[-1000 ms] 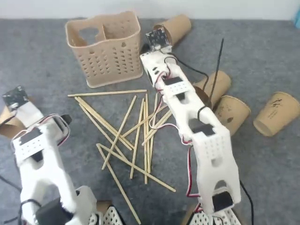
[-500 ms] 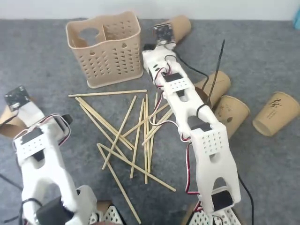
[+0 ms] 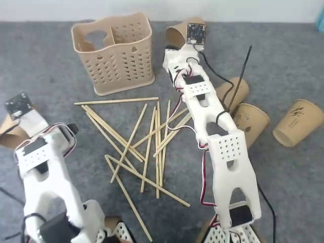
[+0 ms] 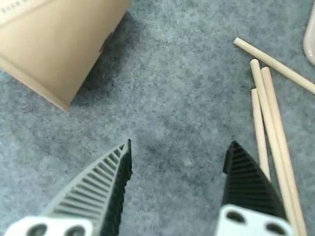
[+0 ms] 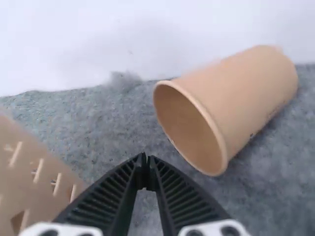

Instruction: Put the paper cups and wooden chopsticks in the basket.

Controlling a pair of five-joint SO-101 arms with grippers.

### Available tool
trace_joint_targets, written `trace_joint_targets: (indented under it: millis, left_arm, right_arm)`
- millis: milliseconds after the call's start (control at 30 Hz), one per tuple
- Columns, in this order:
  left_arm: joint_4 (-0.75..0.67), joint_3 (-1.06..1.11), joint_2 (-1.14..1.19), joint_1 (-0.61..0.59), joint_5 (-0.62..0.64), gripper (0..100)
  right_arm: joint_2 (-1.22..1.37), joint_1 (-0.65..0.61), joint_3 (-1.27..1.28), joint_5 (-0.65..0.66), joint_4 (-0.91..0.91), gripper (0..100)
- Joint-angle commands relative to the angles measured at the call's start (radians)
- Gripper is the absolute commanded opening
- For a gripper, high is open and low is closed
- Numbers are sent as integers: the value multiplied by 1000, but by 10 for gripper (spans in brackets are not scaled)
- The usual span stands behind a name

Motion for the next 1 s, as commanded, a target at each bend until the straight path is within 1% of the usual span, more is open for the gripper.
trace_joint_targets:
  millis: [0, 200, 367, 400, 467, 567, 633, 700, 767, 833, 967]
  left_arm:
    - [-25, -36, -15, 8, 3, 290]
    - [-28, -36, -14, 12, 5, 290]
    - [-28, -36, -14, 14, 6, 288]
    - [-28, -36, -14, 14, 6, 275]
    - [-28, -36, -14, 14, 6, 225]
    - [-35, -36, -15, 14, 3, 137]
    - [-57, -36, -11, 12, 3, 116]
    - [-60, -31, -12, 11, 3, 116]
    - [-61, -24, -18, 11, 3, 116]
    - [-61, -22, -18, 11, 3, 116]
    - [-61, -22, -18, 9, 3, 116]
  right_arm:
    - [-19, 16, -98, -35, 117, 8]
    - [-170, -16, -106, -41, 559, 8]
    - [-326, -97, -106, -37, 967, 7]
    - [-355, -110, -106, -28, 1044, 7]
    - [-417, -119, -106, 44, 1170, 7]
    - [-521, -113, -104, 227, 1343, 7]
    - [-598, -99, -104, 342, 1471, 7]
    - [-674, -76, -103, 446, 1589, 7]
    - [-759, -18, -68, 549, 1612, 7]
    - [-846, 94, -14, 628, 1593, 7]
    - [-984, 286, 84, 767, 1478, 7]
